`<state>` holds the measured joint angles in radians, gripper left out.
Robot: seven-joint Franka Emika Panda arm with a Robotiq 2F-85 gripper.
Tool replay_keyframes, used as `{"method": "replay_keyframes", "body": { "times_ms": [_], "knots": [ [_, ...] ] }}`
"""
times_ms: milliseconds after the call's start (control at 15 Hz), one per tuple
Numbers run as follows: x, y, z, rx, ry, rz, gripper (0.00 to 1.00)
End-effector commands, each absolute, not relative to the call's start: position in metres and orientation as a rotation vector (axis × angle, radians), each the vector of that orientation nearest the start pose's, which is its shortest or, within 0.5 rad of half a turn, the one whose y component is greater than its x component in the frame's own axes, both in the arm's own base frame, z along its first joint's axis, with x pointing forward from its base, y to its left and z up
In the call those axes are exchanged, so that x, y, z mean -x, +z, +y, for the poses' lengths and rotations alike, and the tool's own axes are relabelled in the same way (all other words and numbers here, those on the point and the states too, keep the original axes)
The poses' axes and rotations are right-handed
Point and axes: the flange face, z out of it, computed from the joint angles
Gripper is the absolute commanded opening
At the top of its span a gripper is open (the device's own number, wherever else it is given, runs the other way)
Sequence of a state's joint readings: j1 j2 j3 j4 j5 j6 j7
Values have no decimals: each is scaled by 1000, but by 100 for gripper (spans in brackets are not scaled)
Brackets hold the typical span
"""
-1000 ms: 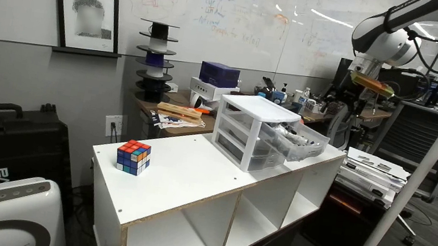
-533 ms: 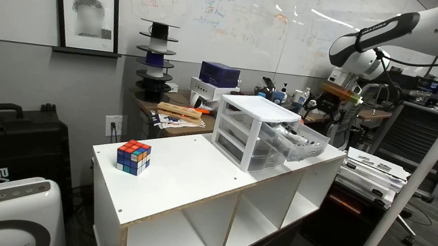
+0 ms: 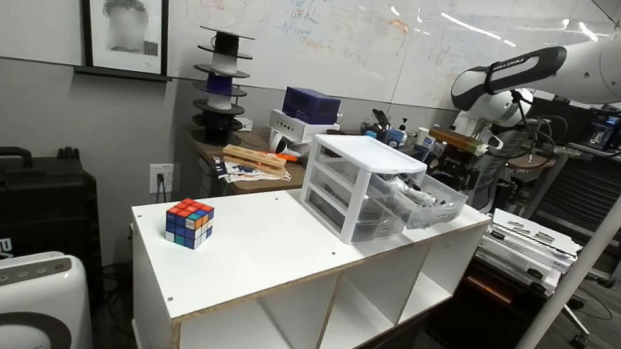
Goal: Put the paper and the white object in the drawer and close the drawer
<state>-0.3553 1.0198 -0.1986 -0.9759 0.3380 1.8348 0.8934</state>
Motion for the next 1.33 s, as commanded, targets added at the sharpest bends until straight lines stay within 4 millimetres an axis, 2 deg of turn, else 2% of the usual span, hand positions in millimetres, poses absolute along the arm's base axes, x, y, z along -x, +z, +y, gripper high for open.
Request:
{"method": "replay_keyframes", "body": {
  "times_ms": [0, 400, 533, 933, 1267],
  "knots": [
    [-699, 233, -338, 2187, 278, 2133, 100],
    [-692, 222, -349, 2329, 307, 2186, 100],
    [-699, 220, -349, 2403, 244, 2146, 100],
    [-716, 223, -341, 2533, 109, 2110, 100],
    [-721, 209, -330, 2573, 133, 2030, 100]
  ]
}}
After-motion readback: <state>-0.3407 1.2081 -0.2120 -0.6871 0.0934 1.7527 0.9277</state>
